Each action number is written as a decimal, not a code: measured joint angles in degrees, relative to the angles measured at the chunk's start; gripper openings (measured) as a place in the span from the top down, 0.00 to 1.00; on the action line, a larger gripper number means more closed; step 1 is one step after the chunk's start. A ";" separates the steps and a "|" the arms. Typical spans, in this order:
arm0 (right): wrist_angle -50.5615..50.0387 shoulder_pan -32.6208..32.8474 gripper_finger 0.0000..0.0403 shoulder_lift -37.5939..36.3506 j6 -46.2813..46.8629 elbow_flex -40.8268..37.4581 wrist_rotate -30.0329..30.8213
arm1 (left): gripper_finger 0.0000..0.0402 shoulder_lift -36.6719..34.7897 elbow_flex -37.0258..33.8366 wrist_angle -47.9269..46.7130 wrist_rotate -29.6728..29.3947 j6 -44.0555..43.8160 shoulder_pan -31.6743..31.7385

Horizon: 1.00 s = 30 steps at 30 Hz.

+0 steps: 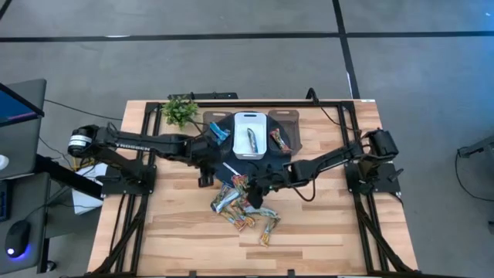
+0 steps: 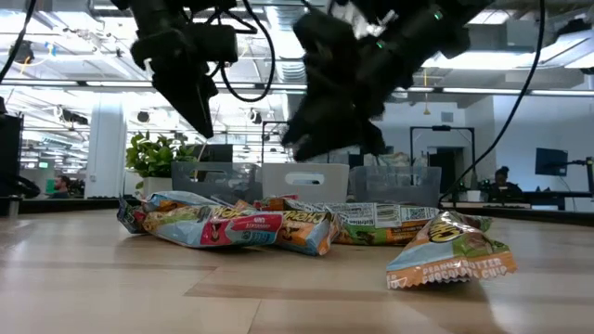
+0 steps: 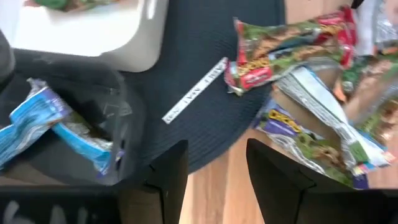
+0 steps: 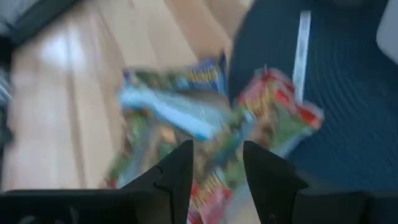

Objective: Pick and place Granola Bars by type
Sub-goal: Put the red granola bar into the right black bin

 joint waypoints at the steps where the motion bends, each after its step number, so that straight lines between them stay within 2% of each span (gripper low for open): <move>1: 0.45 -0.17 0.67 0.22 0.50 0.54 -0.02 | 0.61 0.00 0.00 -0.06 -0.02 0.05 -0.47; 9: -2.49 -0.07 0.67 5.56 3.82 5.05 0.01 | 0.61 0.00 0.00 -0.56 -0.41 1.45 -3.15; 13: -11.27 -0.02 0.67 8.92 6.58 8.62 2.07 | 0.61 0.00 0.00 -1.69 -0.42 1.86 -3.58; 17: -16.40 0.37 0.67 9.26 7.73 11.80 5.99 | 0.61 0.00 0.00 -3.08 -0.47 2.24 -3.73; 30: -17.54 1.45 0.67 9.29 6.30 11.93 4.63 | 0.61 0.00 0.00 -3.16 -0.90 2.95 -3.73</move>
